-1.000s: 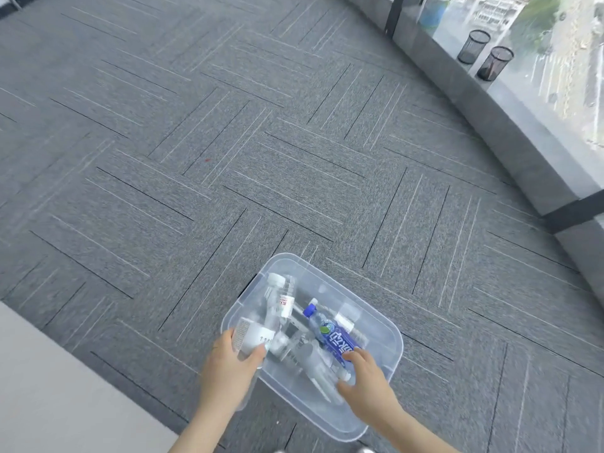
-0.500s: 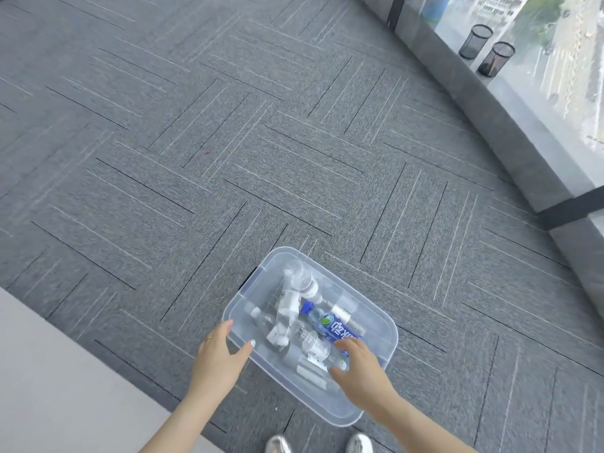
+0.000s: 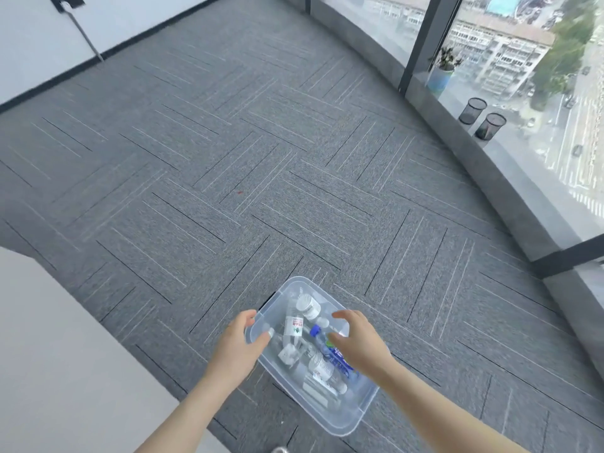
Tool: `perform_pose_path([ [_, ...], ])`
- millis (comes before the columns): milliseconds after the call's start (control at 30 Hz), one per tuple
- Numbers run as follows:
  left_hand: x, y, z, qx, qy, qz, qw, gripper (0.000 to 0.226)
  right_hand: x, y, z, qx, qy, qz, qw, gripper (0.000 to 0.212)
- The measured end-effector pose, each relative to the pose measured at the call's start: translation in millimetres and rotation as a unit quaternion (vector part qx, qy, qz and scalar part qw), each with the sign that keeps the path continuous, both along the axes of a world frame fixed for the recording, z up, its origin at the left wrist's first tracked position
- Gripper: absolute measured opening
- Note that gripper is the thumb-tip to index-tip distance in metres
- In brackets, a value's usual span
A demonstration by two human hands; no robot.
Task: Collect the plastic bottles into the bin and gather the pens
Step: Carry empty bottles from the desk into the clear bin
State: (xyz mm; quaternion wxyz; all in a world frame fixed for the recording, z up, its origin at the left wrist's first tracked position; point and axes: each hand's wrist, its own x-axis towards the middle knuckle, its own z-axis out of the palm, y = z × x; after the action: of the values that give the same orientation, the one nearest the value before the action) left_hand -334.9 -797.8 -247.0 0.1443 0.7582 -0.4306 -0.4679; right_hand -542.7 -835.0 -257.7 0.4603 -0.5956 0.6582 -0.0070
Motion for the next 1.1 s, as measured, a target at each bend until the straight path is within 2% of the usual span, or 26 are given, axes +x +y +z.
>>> perform_pose_path([
  [267,-25.0,-1.7,108.0,-0.047,0.049,0.032,0.997,0.052,10.8,-21.8,130.2,-0.063,-0.031,0.074,0.995,0.044],
  [500,-13.5,5.5,253.6,-0.153,-0.052,-0.027,0.986,0.044,23.5,-46.8,283.8,-0.128,0.023,0.232,0.964,0.046],
  [700,33.5,54.2,357.4,-0.228,-0.137,0.003,0.964,0.045,67.1,-31.5,390.7,-0.209,0.023,0.325,0.922,0.046],
  [933,101.7,169.7,406.6,-0.221,-0.196,0.107,0.949,0.043,135.4,36.1,465.8,-0.294,-0.016,0.408,0.864,0.045],
  [1100,139.7,268.6,405.1,-0.206,-0.259,0.204,0.921,0.051,189.9,113.7,469.8,-0.330,-0.050,0.454,0.826,0.049],
])
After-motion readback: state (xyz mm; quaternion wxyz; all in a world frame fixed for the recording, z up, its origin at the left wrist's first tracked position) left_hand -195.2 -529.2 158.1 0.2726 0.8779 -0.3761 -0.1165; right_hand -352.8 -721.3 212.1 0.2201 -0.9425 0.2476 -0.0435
